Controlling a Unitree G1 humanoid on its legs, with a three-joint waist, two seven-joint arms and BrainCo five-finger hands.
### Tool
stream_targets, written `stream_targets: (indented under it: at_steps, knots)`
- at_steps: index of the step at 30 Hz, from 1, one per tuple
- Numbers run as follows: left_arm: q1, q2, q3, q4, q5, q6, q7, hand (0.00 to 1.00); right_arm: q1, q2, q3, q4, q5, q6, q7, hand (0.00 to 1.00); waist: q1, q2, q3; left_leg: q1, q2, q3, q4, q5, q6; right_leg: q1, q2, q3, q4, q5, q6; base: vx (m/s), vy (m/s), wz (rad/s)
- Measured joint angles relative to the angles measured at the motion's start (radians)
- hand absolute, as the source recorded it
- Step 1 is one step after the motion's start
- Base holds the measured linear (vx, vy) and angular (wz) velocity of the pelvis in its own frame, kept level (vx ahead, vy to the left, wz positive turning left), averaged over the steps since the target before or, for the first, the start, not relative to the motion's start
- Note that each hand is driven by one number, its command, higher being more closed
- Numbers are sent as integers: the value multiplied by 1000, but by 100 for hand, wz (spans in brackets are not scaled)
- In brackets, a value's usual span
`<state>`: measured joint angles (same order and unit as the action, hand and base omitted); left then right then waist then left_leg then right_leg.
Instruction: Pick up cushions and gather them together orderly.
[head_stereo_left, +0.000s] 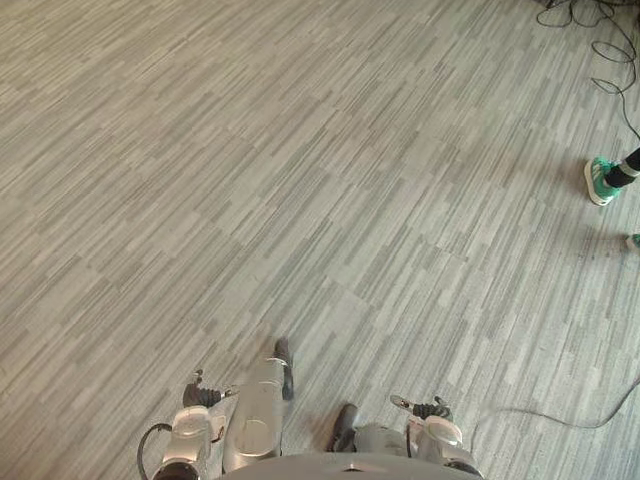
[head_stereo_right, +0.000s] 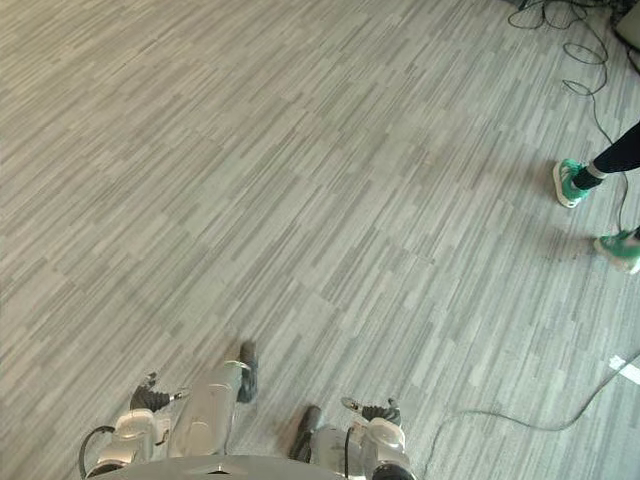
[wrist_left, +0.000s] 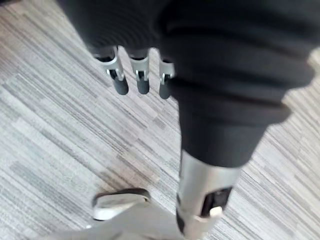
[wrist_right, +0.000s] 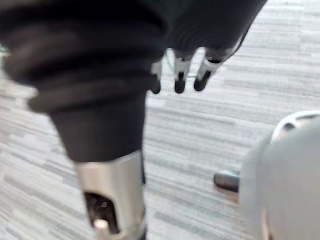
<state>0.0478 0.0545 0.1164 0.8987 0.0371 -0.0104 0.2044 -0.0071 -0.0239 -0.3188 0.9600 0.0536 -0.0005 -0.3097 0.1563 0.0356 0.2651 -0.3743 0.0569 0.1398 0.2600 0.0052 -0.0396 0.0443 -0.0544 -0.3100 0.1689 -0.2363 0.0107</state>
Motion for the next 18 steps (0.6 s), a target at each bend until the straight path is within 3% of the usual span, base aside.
stream_targets:
  at_steps: [1, 3, 5, 6, 7, 9, 10, 11, 12, 13, 14, 17, 18]
  knots:
    - [3, 10, 1, 9, 8, 0, -2, 0, 0, 16, -2, -1, 0, 0, 0, 0, 3, -25, -17, 7, -30, 16, 19, -30, 49, 8, -26, 29, -10, -10, 5, 529, 210, -40]
    - [1, 16, 2, 9, 8, 1, -2, 0, 0, 26, -14, -5, 0, 0, 1, 0, 4, -43, -19, 0, -39, 33, 78, -92, 70, 10, -47, 60, 20, -15, 14, 382, 139, -17]
    - [7, 24, 6, 9, 8, 5, -2, 0, 28, 48, -24, -40, 0, 3, 2, 0, 5, -68, -38, 26, -56, 73, 166, -179, 115, 3, -99, 110, 150, -47, 79, 451, 192, -21]
    - [8, 28, 4, 9, 8, 8, -2, 0, 35, 54, -24, -51, 0, 2, 3, 0, 6, -76, -43, 42, -62, 83, 175, -199, 124, -11, -110, 118, 209, -54, 91, 542, 203, -33]
    - [9, 36, -6, 9, 9, 11, -2, 0, 39, 60, -24, -61, 0, 2, 5, 0, 1, -86, -51, 78, -70, 99, 181, -234, 134, -64, -136, 139, 358, -50, 101, 495, 147, -39]
    - [4, 43, -26, -7, 8, 13, -8, 0, 52, 66, -24, -83, 0, 1, 7, 0, -14, -88, -52, 148, -72, 117, 193, -284, 149, -194, -172, 186, 726, 23, 172, 414, 100, -29]
    - [4, 44, -31, -15, 8, 13, -9, 0, 54, 66, -28, -89, 3, 3, 9, 0, -20, -89, -52, 169, -72, 117, 193, -293, 151, -226, -176, 191, 809, 31, 175, 340, 36, -10]
    - [3, 44, -39, -27, 8, 13, -12, 0, 55, 61, -30, -104, 1, 4, 13, 0, -30, -88, -52, 213, -72, 116, 187, -305, 154, -273, -185, 179, 931, 34, 166, 501, 4, -15]
    - [1, 33, -41, -32, 7, 13, -16, 0, 60, 62, -41, -119, 1, 4, 21, 0, -42, -86, -51, 292, -64, 116, 154, -315, 153, -322, -186, 143, 1008, 19, 131, 483, -25, -17]
    - [1, 21, -41, -33, 6, 13, -16, 0, 61, 62, -41, -123, 0, 3, 25, 0, -52, -83, -52, 335, -54, 117, 134, -319, 147, -347, -184, 111, 1006, 7, 109, 516, -89, -23]
    - [2, -2, -41, -33, 5, 13, -17, 0, 62, 61, -43, -130, 0, 3, 29, 0, -64, -67, -53, 388, -27, 126, 106, -341, 124, -400, -182, 56, 957, -11, 80, 349, -97, -18]
    - [1, -20, -39, -28, 9, 13, -23, 0, 62, 61, -45, -140, 0, 3, 42, 0, -71, -75, -55, 460, 4, 144, 66, -371, 86, -463, -175, 15, 813, -30, 67, 329, -129, -25]
    - [2, -20, -40, -21, 6, 13, -28, 0, 64, 57, -46, -137, 0, 4, 44, 0, -76, -73, -56, 504, 22, 159, 32, -370, 83, -491, -150, 17, 647, -23, 48, 490, -258, -22]
